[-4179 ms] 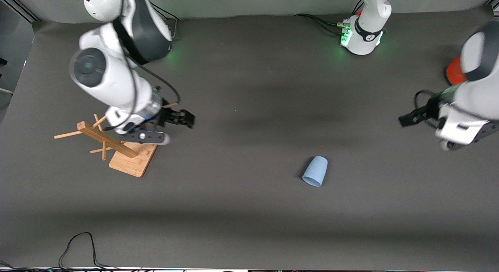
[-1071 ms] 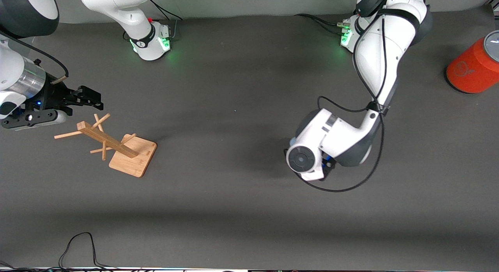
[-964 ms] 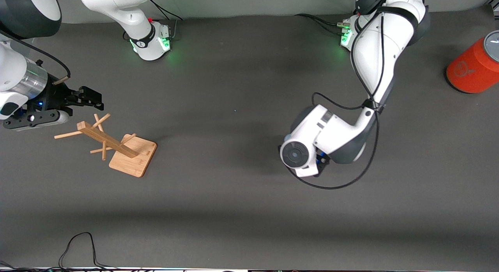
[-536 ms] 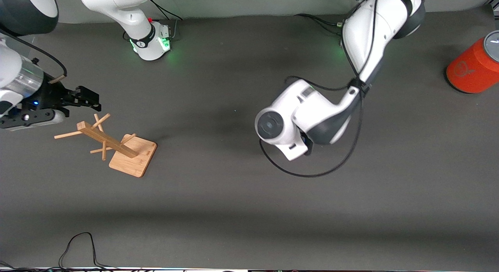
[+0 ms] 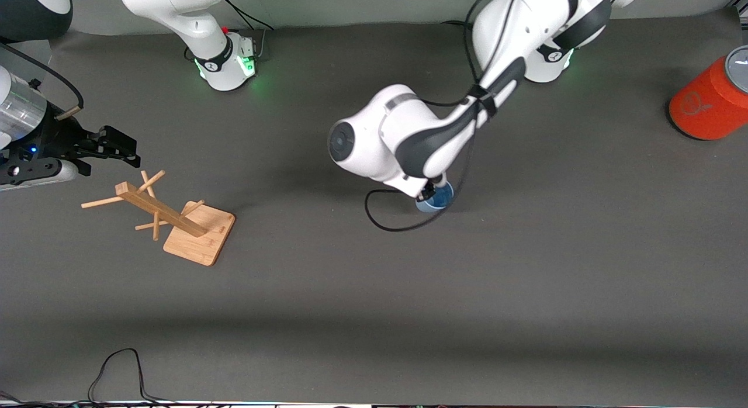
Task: Rotate and upright cup with both arms
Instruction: 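Rotate the cup upright and set it down with the left gripper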
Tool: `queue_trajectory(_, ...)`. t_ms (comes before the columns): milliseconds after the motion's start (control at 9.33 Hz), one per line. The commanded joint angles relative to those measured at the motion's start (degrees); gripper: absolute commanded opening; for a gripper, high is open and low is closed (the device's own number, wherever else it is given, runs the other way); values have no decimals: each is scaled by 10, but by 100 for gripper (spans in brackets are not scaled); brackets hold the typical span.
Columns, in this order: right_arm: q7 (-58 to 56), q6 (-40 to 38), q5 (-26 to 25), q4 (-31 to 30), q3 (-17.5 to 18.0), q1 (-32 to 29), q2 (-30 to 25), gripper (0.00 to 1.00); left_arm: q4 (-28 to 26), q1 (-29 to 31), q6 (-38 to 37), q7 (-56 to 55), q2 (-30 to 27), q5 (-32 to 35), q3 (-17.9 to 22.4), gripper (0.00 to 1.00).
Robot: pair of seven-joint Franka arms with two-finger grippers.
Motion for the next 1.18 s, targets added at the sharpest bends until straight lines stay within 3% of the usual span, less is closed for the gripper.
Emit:
queue_trajectory(0, -1, -7, -9, 9, -4, -2, 2, 100, -32, -36, -5, -33, 12, 23, 9, 0)
queue_trajectory(536, -4, -4, -9, 9, -7, -2, 4, 100, -48, -64, 5, -15, 36, 23, 13, 0)
queue_trajectory(643, -4, -4, -9, 9, -7, -1, 5, 100, -49, -67, 11, 2, 40, 23, 13, 35)
queue_trajectory(750, -4, -4, -9, 10, -7, -1, 6, 100, -54, -78, 7, 20, 40, 28, 13, 99)
queue_trajectory(1071, -10, -6, -9, 10, -9, -1, 2, 100, -50, -74, 0, 114, 26, 16, 5, 100)
